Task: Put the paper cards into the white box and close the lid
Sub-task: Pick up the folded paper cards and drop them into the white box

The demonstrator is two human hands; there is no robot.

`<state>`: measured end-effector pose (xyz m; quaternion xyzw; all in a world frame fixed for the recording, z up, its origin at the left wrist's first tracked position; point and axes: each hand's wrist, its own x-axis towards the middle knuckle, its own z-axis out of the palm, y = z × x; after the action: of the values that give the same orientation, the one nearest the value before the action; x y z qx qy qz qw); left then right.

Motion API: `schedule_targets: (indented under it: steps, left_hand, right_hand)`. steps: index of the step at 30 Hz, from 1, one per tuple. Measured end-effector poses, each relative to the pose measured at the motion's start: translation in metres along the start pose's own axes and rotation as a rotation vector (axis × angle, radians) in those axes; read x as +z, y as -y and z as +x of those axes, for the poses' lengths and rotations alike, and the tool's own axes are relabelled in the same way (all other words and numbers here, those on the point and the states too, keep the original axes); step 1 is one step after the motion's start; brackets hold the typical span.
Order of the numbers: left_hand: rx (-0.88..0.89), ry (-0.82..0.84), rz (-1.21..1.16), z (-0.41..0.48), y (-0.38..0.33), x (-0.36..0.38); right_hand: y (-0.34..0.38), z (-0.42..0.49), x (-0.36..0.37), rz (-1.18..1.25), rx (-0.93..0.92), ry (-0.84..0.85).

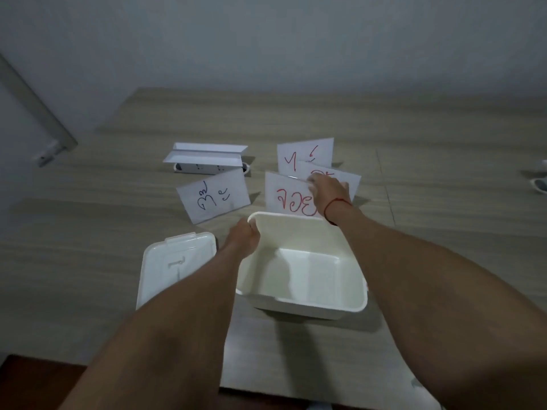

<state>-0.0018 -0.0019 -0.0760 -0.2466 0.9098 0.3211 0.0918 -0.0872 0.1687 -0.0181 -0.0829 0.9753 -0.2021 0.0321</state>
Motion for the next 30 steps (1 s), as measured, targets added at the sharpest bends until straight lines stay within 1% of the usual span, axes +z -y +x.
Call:
schedule_targets:
  steps: [4,6,8,11,17,19,22,23,27,28,30]
  left_hand:
    - [-0.027,0.057,-0.007,-0.015,-0.001,-0.003]
    - [-0.030,0.057,-0.013,-0.022,-0.003,-0.005]
    - [-0.029,0.060,-0.017,-0.029,-0.003,-0.007]
    - [-0.021,0.070,0.002,-0.039,-0.001,-0.010]
    - [0.038,0.045,-0.035,-0.041,0.009,-0.008]
    - [0.051,0.030,-0.049,-0.041,0.011,-0.006]
    - [0.059,0.019,-0.086,-0.043,0.014,-0.004]
    - [0.056,0.012,-0.098,-0.042,0.015,-0.004]
    - [0.061,-0.026,-0.129,-0.036,0.017,-0.002]
    - [0.058,-0.039,-0.128,-0.034,0.016,-0.001]
    - [0.042,-0.068,-0.111,-0.028,0.011,-0.001]
  right_hand:
    - [0.002,-0.019,-0.051,0.022,0.004,-0.170]
    - [0.004,-0.029,-0.068,0.037,0.021,-0.214]
    - [0.005,-0.043,-0.077,0.079,0.049,-0.218]
    - [0.000,-0.064,-0.071,0.170,0.091,-0.129]
    - [-0.016,-0.107,-0.025,0.294,0.142,0.169]
    - [-0.020,-0.118,-0.009,0.228,0.127,0.289]
    - [-0.018,-0.131,0.011,0.071,0.077,0.535]
    - [-0.017,-0.133,0.014,0.051,0.075,0.583]
    - [-0.013,-0.124,0.012,0.100,0.107,0.616]
    - [-0.012,-0.118,0.011,0.136,0.131,0.590]
    - [-0.011,-0.103,0.006,0.164,0.146,0.447]
